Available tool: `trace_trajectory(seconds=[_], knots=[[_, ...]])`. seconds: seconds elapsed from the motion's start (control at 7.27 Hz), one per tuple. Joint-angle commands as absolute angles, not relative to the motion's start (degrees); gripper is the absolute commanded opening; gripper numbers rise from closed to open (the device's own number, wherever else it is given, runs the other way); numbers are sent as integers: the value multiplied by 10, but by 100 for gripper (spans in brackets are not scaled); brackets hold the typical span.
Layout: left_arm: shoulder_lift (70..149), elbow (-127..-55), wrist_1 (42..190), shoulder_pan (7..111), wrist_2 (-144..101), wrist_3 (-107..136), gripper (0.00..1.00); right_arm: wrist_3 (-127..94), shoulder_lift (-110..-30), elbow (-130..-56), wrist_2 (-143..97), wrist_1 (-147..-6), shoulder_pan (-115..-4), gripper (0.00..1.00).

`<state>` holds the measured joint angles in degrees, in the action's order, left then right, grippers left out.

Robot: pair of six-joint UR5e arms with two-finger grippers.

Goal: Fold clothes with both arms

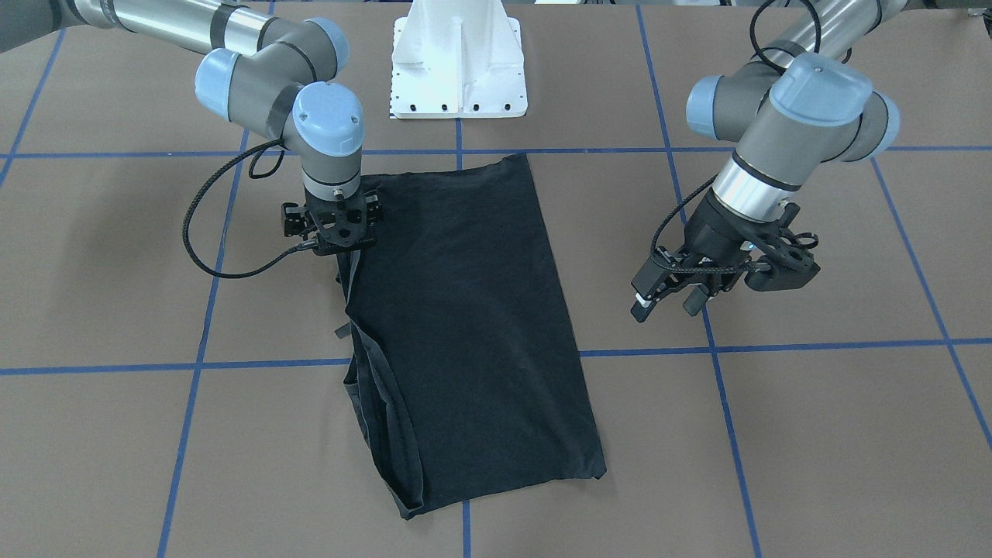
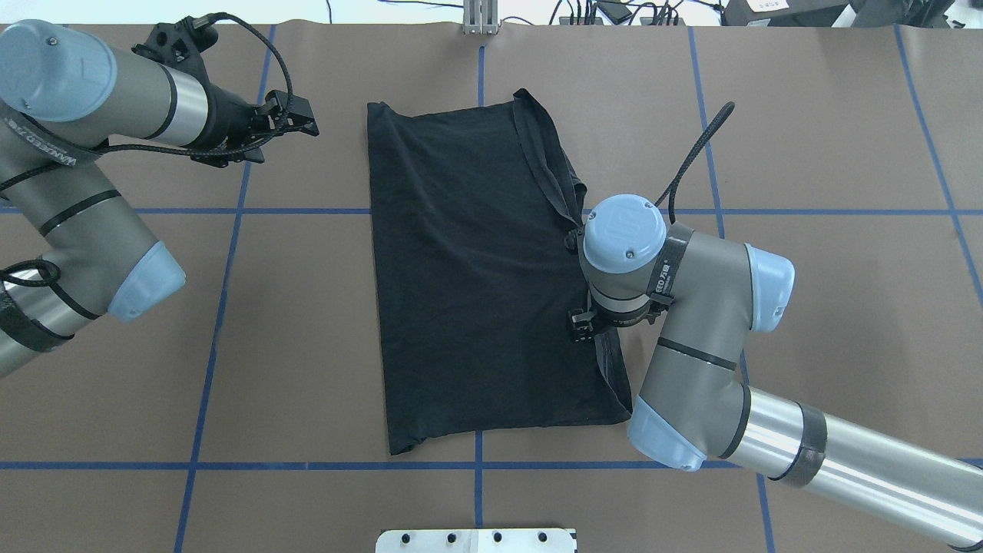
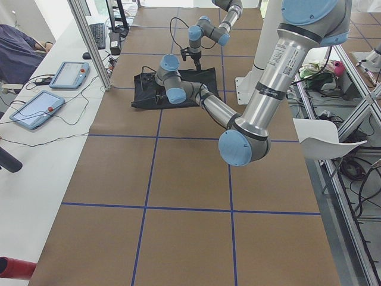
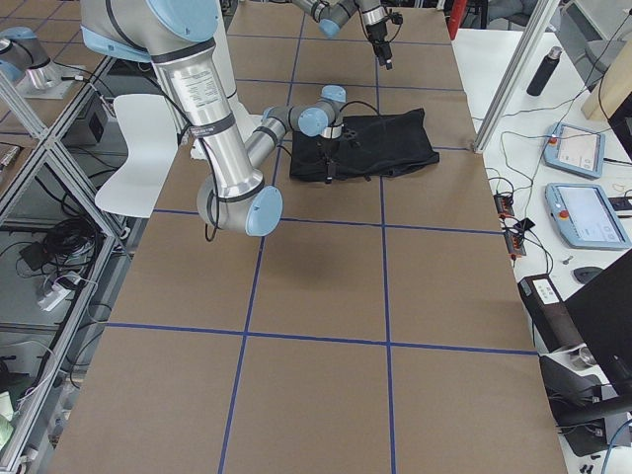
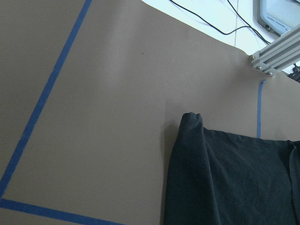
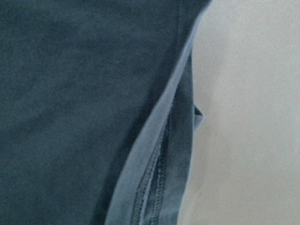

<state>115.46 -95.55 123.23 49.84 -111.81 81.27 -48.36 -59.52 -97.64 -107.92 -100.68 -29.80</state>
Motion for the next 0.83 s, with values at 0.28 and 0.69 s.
trace_trajectory(seconds=[0.28,0.69], knots=[[1158,-957,1231,497,-1119,813,100,-444,-626,-976,-1077,-1005,-327,100],[1163,-961,1231,497,-1119,813,100,-441,-611,-986,-1101,-999,-365,100]])
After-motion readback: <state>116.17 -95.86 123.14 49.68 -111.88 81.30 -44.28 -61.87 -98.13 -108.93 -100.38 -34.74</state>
